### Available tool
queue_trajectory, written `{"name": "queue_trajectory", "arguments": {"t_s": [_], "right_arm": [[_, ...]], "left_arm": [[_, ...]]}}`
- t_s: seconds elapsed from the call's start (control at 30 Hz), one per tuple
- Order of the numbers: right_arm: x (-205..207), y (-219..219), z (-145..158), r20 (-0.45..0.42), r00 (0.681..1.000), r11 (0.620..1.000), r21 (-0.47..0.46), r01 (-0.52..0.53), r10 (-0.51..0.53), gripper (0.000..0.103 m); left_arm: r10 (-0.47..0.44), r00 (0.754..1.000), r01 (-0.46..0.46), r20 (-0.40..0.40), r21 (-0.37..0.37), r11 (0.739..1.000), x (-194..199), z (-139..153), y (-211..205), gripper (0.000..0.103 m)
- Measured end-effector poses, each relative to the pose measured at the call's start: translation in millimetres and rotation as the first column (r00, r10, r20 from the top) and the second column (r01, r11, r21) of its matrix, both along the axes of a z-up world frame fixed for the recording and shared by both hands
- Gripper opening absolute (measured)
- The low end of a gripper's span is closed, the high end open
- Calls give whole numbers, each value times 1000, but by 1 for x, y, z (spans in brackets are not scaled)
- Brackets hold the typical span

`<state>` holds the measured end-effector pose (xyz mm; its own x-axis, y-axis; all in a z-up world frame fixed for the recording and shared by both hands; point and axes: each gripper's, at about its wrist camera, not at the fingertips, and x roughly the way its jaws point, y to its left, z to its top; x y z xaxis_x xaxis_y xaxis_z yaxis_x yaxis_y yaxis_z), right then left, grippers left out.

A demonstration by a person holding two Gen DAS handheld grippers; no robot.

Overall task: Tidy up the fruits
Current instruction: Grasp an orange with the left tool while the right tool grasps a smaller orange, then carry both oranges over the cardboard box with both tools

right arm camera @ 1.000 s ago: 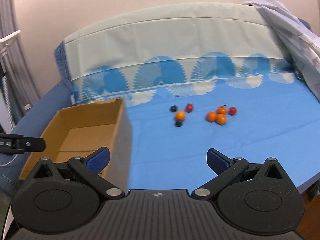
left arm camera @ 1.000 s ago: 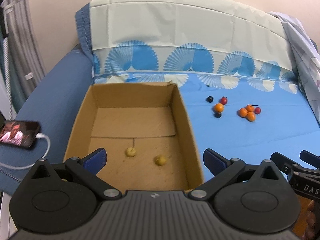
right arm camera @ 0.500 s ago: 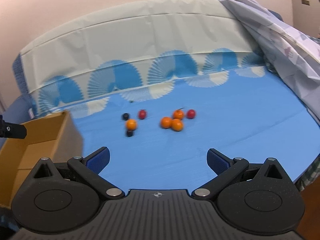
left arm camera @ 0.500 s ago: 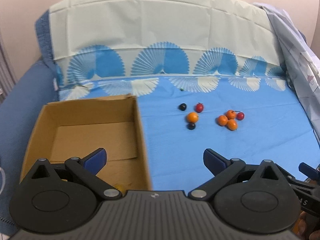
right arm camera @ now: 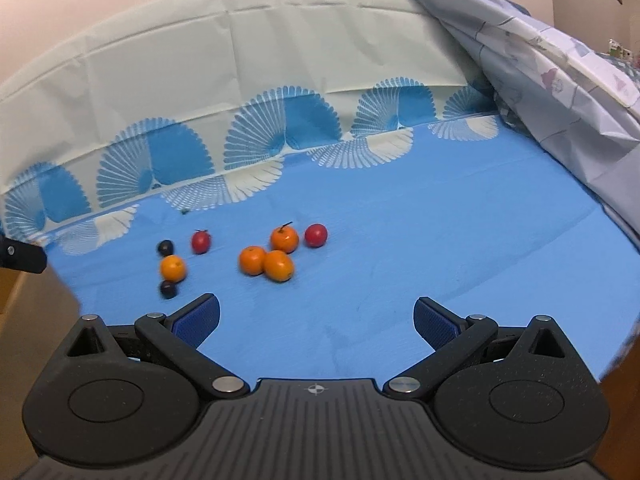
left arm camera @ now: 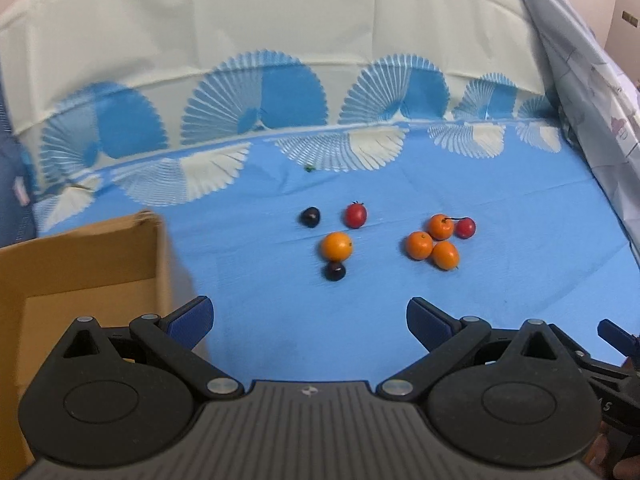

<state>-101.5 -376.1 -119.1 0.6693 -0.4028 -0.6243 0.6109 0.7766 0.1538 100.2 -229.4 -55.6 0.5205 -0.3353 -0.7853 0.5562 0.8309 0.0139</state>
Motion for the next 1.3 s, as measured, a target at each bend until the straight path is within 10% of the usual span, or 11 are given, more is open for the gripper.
{"name": "queue_trajectory", "arguments": {"t_s": [0.57, 0.67, 0.7, 0.73, 0.77, 1.3], "right_arm": [[153, -60, -113, -97, 979, 984, -5, -180, 179, 102], [167, -61, -123, -125, 972, 979, -16, -202, 199, 89], [169, -59, -123, -136, 972, 979, -46, -200, 192, 68], [170, -56, -123, -147, 969, 974, -79, -212, 199, 38], [170, -53, -122, -150, 963, 966, -96, -240, 224, 36], [99, -21, -55, -85, 975, 976, -60, -209, 204, 36]], "left_arm": [[-1, 965, 22, -262, 77, 997, 139, -129, -102, 103], [5, 959, 22, -284, 90, 996, 148, -139, -110, 100], [-13, 961, 42, -276, 99, 994, 149, -139, -113, 94], [-34, 963, 67, -267, 116, 991, 148, -139, -118, 62], [-49, 960, 90, -275, 138, 986, 149, -140, -122, 42], [-19, 981, 19, -191, -4, 1000, 89, -57, -56, 41]]}}
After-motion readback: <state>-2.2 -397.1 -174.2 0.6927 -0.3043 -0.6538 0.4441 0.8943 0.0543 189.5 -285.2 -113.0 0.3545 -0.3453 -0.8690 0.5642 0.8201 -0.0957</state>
